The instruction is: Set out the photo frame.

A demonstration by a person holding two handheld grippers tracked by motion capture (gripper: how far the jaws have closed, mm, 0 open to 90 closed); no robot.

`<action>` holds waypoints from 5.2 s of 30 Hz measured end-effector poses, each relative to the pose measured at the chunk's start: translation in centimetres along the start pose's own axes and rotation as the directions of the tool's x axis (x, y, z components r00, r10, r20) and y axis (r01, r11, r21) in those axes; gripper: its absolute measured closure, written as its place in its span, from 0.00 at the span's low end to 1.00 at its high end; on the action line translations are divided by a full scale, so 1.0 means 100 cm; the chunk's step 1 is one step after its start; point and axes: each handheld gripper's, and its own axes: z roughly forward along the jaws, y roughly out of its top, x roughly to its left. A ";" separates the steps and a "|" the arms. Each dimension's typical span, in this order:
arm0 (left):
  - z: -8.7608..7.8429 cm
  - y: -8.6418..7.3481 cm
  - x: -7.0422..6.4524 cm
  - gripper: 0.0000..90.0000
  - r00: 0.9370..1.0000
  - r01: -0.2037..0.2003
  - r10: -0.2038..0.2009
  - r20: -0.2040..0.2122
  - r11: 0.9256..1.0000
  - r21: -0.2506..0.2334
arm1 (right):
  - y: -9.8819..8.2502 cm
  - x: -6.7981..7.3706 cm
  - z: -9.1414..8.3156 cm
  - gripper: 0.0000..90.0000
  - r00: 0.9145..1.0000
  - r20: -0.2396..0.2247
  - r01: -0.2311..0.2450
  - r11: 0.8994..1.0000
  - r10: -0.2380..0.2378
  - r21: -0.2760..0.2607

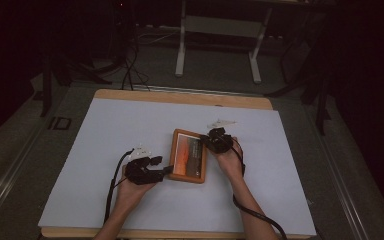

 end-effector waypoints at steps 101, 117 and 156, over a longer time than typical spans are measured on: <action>0.063 0.048 -0.067 0.77 0.988 -0.155 0.155 0.008 0.984 0.090 | 0.012 -0.026 -0.114 0.78 0.978 0.010 0.207 0.971 -0.207 -0.120; 0.040 0.076 -0.063 0.77 0.953 -0.299 0.296 0.064 0.953 0.054 | 0.005 -0.025 -0.118 0.60 0.945 -0.091 0.301 0.943 -0.315 -0.141; 0.034 0.122 -0.075 0.62 0.858 -0.483 0.459 0.231 0.874 0.053 | -0.009 -0.010 -0.121 0.71 0.797 -0.351 0.455 0.871 -0.491 -0.184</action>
